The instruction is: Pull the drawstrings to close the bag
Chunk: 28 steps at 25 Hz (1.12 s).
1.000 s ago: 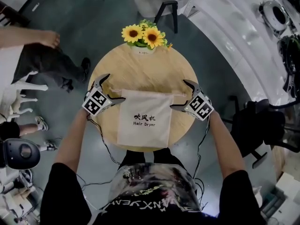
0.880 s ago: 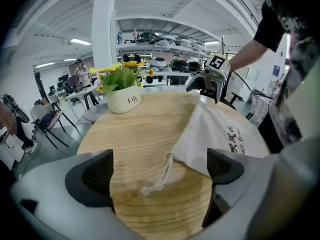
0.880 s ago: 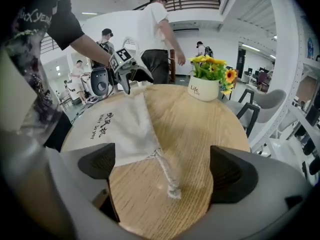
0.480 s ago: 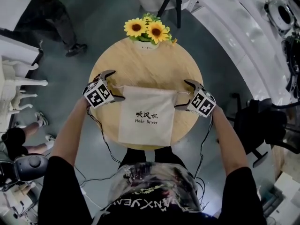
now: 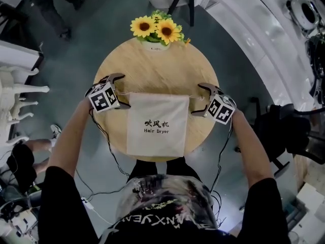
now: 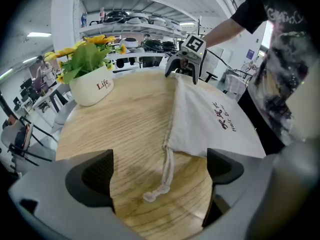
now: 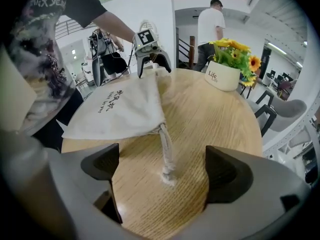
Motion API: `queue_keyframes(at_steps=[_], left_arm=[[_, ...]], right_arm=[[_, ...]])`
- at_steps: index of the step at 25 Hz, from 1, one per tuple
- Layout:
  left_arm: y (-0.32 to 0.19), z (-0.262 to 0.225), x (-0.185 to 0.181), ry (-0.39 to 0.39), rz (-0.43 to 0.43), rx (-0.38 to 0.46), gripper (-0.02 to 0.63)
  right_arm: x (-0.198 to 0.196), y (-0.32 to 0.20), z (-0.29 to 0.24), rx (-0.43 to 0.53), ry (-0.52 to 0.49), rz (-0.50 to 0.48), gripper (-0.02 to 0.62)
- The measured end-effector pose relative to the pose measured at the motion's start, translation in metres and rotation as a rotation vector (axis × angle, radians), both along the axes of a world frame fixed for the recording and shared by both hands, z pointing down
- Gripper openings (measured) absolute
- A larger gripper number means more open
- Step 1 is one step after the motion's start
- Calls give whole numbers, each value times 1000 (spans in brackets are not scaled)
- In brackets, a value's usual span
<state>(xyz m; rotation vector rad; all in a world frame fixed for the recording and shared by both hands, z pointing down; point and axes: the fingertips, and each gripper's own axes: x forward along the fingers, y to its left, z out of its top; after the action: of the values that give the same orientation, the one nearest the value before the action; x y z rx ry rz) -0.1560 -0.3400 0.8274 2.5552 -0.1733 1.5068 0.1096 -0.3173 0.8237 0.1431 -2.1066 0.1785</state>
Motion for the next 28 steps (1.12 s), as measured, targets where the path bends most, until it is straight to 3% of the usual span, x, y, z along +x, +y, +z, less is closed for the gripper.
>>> queue_keyframes(at_steps=[13, 19, 22, 24, 28], left_arm=[[7, 14, -16, -131, 163, -13, 583], [7, 13, -15, -137, 166, -10, 577], [5, 10, -14, -129, 161, -4, 532], [3, 7, -11, -120, 153, -3, 433], [3, 7, -10, -126, 156, -8, 422]], right_arm=[[-9, -7, 0, 10, 25, -96, 518], [-8, -10, 0, 2, 34, -113, 480], [-8, -12, -1, 4, 37, -118, 466], [-8, -12, -1, 3, 40, -121, 459], [-9, -11, -2, 5, 43, -132, 441]])
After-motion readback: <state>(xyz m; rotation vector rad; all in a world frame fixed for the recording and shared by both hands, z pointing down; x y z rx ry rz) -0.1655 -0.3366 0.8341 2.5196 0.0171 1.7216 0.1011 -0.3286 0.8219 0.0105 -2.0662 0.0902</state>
